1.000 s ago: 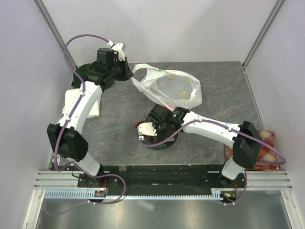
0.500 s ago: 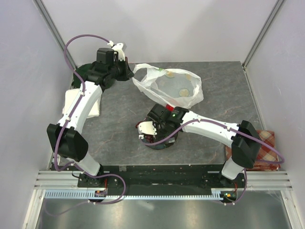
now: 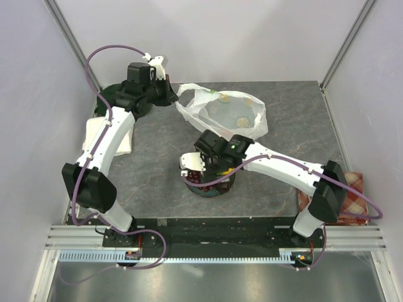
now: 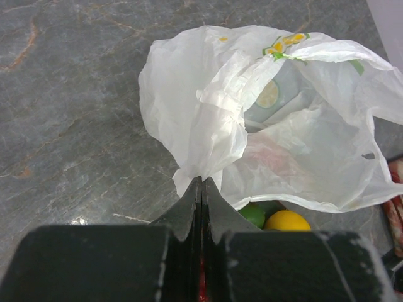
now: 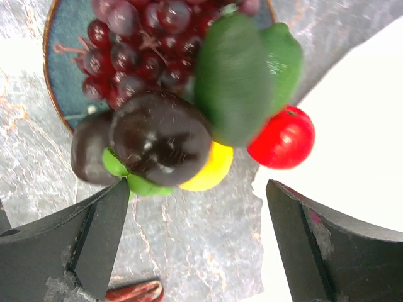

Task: Take the fake fruits out of the plastic bag
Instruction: Place the fake fruit on the plate.

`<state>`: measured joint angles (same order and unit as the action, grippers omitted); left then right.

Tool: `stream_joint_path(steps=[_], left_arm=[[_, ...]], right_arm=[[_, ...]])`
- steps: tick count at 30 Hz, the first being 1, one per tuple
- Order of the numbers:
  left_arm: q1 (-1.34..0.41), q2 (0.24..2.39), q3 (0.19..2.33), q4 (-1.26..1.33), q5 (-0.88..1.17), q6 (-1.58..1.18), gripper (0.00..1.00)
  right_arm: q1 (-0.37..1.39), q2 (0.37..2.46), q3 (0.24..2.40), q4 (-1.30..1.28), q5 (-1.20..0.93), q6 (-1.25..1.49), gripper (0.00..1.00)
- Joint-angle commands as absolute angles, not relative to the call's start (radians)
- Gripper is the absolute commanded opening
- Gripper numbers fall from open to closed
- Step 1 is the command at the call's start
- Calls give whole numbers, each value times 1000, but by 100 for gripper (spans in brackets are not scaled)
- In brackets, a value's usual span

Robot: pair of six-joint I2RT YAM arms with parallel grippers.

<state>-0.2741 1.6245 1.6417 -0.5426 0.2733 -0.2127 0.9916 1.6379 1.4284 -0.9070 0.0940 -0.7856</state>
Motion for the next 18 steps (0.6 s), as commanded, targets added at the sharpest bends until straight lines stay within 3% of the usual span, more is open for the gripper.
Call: stream_joint_path(steps=[1,10,11,14,18], left_arm=[[-268,1632,1713,-494,351,-227,4],[-268,1678,1772,-492,379,-247,4],[-268,1686,1782,-497,396,-261,5],[-267,1726,1842,-497,518,-290,21],[-267,1779,1894,-497,583,-363,22]], right_arm=[[983,1545,1465,-937,146,-770,98],[797,1595,1522,-873,37,-602,98],[767,1614,1549,-867,16,-547,98],[658,1692,1617,-853,-67,-462,94],[575,1791,1683,-819,-135,-417,84]])
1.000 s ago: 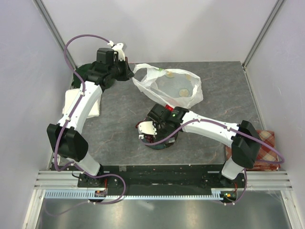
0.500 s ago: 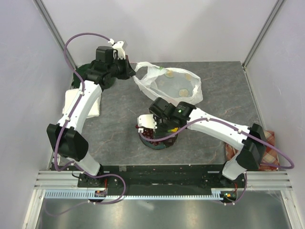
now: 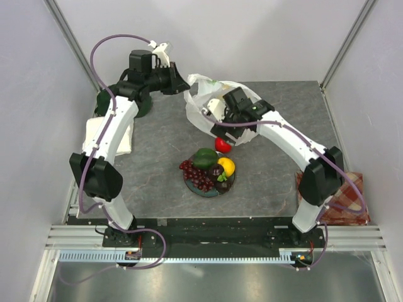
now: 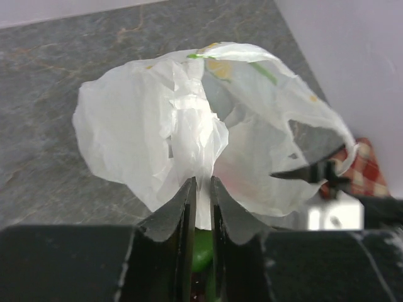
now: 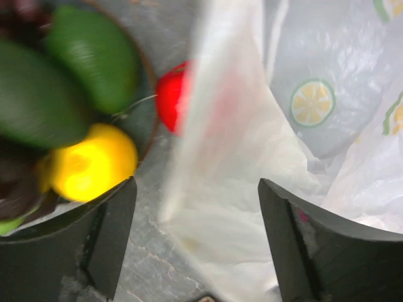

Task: Take the fake fruits out of the plastic bag
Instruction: Place the fake fruit on the plate, then adjust the plastic bag at the center of the board.

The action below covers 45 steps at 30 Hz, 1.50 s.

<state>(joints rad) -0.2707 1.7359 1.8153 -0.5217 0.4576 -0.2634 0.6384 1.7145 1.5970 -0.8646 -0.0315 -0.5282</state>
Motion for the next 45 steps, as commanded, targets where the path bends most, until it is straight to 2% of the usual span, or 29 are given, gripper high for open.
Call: stream_joint_path(steps=[1,4,5,9,13,16,21,29,32,33,35,37,41,45], left_arm=[[-267,1787,1910,-494,568,-388,22],[-264,1830,1957,-488,549,-425,13],[-258,1847,1974,-486,552,-431,2],[-244,1908,2063,-469,545,-445,2],[-226,1971,2157,-430,506,-489,2],[-222,2008,2223,-388,488,-489,2],[-221,2010,2263,-353,457,-448,2],[-221,1979,2206,-353,482,-443,3],[-221,1970,2197,-356,489,-417,4],[-221,1956,2192,-357,492,-401,6],[-219,1939,2169,-360,492,-384,19],[-218,1913,2154,-364,491,-351,27],[-212,1870,2090,-370,486,-331,28],[-206,1827,2019,-385,488,-318,28]], right_arm=[[562,1804,1713,-818,-161,-417,80],[555,1830,1762,-816,-233,-413,77],[554,1830,1776,-816,-251,-408,76],[583,1790,1812,-814,-322,-405,81],[629,1735,1749,-812,-389,-477,83],[658,1717,1669,-787,-377,-497,83],[635,1834,1657,-724,-298,-411,79],[581,2032,1755,-658,-177,-333,75],[560,2084,1821,-641,-60,-370,75],[533,2094,1865,-638,-48,-365,76],[511,2126,1907,-634,-37,-360,76],[485,2140,1950,-630,-31,-370,76],[459,2138,1988,-644,-93,-361,77],[471,2051,1881,-673,-169,-354,84]])
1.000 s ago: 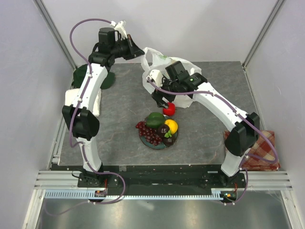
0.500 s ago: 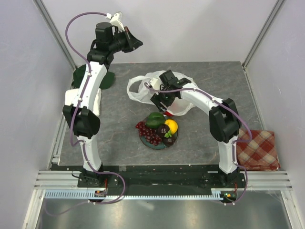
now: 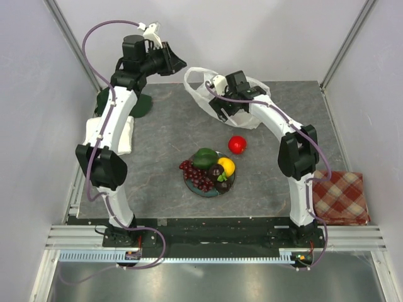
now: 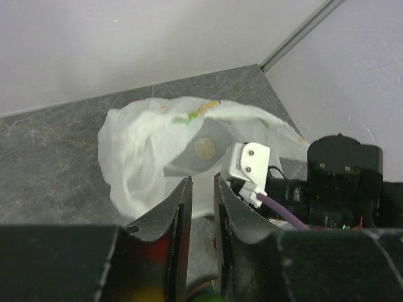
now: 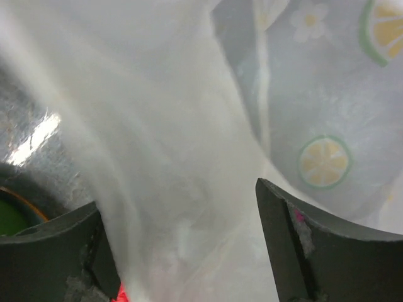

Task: Take the fake fruits out of the plastic bag
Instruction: Adjust the plastic bag at the center of the board, then pick up the fake fruit from the center of the board.

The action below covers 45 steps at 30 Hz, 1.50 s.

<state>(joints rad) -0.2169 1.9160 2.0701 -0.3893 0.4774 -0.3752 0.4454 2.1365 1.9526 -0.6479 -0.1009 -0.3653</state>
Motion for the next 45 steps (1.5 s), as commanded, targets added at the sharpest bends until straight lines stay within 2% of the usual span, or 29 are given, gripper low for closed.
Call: stream_joint_path(steps=[1,5,8,9,13,15,20,23,24,28,35,45], left_arm=[[-204,1807,2007,-388,488,-316,28],[-199,1758,1927,-399,468,-302,28],[-196,1723,1869,-410,450,-290,29],[-196,1715,1855,-417,446,-288,30],[-196,1678,1770,-428,448,-308,48],[-196,1661,1724,-436,436,-307,50],[-195,1631,1669,-471,405,-246,47],[-193,1618,1655,-486,364,-216,47],[-193,1615,1651,-486,356,-209,47],[-190,1608,1622,-489,322,-174,47],[-179,1598,1568,-531,284,-118,47],[-179,1652,1589,-538,265,-81,47]], right_arm=[[477,1970,1838,-672,-184,-379,86],[511,1680,1533,-446,-269,-466,94],[538,1598,1456,-484,-349,-520,93],[545,1598,1457,-506,-368,-541,92],[555,1690,1488,-596,-382,-552,90],[545,1794,1544,-659,-361,-545,85],[476,1946,1627,-707,-307,-491,76],[434,1965,1652,-735,-321,-488,73],[430,1954,1646,-735,-318,-497,73],[419,1921,1620,-742,-281,-543,89],[393,1858,1546,-862,-290,-606,98],[342,1779,1439,-913,-348,-640,98]])
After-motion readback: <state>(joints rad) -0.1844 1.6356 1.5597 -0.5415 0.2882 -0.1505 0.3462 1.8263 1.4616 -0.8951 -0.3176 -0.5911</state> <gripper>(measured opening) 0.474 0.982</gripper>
